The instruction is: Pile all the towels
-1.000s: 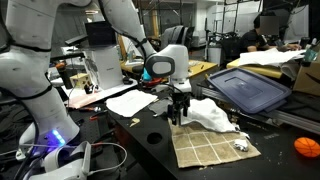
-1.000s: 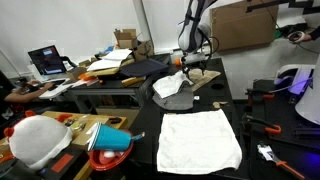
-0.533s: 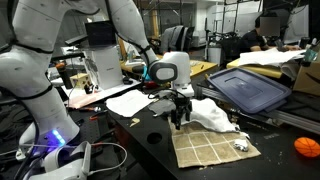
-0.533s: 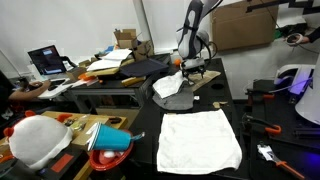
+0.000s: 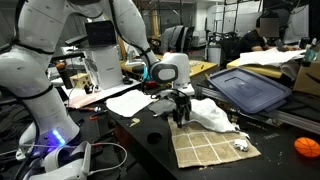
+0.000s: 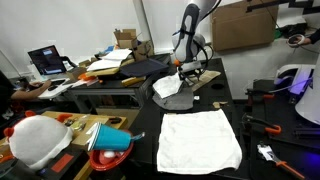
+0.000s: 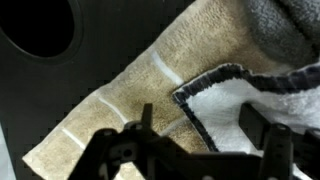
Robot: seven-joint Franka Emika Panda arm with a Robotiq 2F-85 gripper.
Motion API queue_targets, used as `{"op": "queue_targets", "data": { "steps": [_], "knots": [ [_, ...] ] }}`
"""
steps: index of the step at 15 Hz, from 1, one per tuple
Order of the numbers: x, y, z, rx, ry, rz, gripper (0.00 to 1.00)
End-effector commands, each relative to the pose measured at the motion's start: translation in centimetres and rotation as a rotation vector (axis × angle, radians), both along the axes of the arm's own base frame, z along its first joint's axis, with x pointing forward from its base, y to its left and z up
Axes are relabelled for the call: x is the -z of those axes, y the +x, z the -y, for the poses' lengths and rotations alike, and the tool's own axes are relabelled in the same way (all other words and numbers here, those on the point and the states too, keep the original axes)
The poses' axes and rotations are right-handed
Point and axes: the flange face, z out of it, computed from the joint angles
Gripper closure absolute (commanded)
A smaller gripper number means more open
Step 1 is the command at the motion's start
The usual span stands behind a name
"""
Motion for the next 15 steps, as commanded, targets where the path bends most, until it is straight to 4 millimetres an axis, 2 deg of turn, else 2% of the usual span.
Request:
{"op": "queue_targets", "data": {
  "steps": [1, 8, 9, 12, 15],
  "knots": [
    [0.4, 0.4, -0.3, -0.003, -0.016, 0.009, 0.42],
    [-0.9, 0.5, -1.5, -0.026, 0.006, 0.032, 0.95],
    [-1.2, 0.4, -1.8, -0.035, 0.009, 0.036, 0.99],
    [-2.9, -0.1, -3.3, -0.074, 0.028, 0.05, 1.0],
    [-6.3, -1.1, -4.9, -0.132, 0.045, 0.067, 0.98]
  ]
}}
